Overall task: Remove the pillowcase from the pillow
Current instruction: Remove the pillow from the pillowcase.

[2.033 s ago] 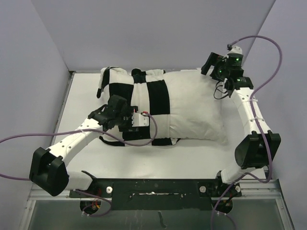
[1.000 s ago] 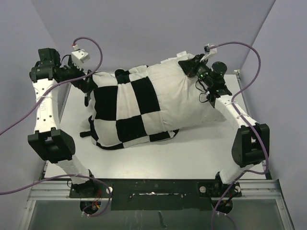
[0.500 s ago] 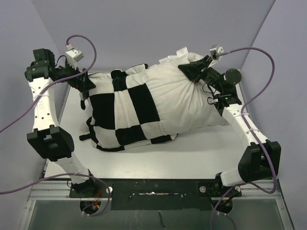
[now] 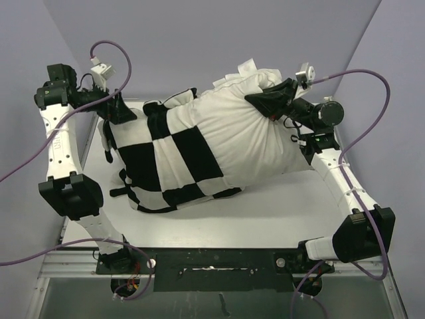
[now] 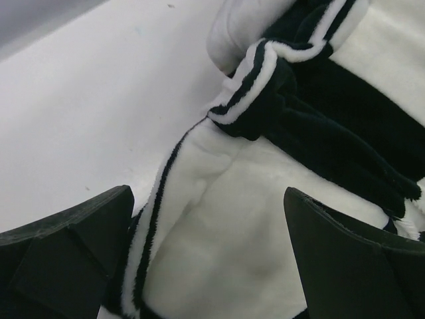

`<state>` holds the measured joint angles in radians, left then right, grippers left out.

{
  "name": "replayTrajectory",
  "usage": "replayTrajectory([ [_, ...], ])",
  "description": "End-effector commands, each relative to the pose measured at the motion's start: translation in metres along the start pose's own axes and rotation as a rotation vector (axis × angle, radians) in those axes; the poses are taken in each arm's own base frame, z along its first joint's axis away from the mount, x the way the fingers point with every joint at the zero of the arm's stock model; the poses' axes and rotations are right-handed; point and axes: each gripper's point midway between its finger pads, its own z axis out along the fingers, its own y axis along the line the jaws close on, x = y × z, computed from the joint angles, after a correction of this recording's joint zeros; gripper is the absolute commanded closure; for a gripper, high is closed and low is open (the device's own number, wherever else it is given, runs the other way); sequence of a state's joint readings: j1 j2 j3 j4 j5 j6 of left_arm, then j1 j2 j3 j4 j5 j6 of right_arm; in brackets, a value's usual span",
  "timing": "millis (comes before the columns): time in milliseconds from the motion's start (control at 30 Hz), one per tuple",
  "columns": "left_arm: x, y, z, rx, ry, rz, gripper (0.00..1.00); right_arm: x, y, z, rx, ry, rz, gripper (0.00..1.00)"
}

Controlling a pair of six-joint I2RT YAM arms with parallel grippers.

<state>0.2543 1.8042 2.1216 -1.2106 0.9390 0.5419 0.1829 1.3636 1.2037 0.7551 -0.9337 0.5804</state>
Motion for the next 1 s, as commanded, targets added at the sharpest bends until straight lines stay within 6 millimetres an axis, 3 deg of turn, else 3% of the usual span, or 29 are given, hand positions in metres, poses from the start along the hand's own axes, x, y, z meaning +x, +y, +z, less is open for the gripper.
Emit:
replayTrajectory([
  [0,0.016,-0.007,0.009,0.051,0.023,-0.110,0.02,-0.092,0.067,-0.004,-0.154,-0.196,-0.309,1.00],
  [267,0.040,-0.017,0.008,0.107,0.077,-0.150,0.02,-0.087,0.074,-0.009,-0.156,-0.169,-0.319,1.00],
  [300,0.043,-0.020,0.007,0.119,0.083,-0.150,0.07,-0.086,0.074,-0.010,-0.152,-0.164,-0.315,1.00],
  [400,0.053,-0.023,0.006,0.140,0.116,-0.160,0.33,-0.084,0.070,-0.013,-0.131,-0.153,-0.307,1.00],
  [500,0.061,-0.018,0.004,0.119,0.133,-0.141,0.75,-0.081,0.064,-0.016,-0.107,-0.141,-0.291,1.00],
  [567,0.062,-0.012,0.001,0.079,0.123,-0.117,0.93,-0.077,0.056,-0.018,-0.078,-0.120,-0.264,1.00],
  [600,0.062,-0.008,-0.001,0.047,0.121,-0.098,1.00,-0.074,0.048,-0.021,-0.051,-0.104,-0.242,1.00],
  [800,0.056,0.016,-0.013,-0.139,0.104,0.065,1.00,-0.043,-0.015,-0.045,0.237,0.021,-0.093,1.00],
  [900,0.053,0.035,-0.022,-0.241,0.124,0.105,1.00,-0.017,-0.049,-0.072,0.475,0.101,-0.079,1.00],
  [967,0.050,0.051,-0.030,-0.316,0.133,0.129,1.00,0.004,-0.080,-0.107,0.725,0.167,-0.055,1.00],
])
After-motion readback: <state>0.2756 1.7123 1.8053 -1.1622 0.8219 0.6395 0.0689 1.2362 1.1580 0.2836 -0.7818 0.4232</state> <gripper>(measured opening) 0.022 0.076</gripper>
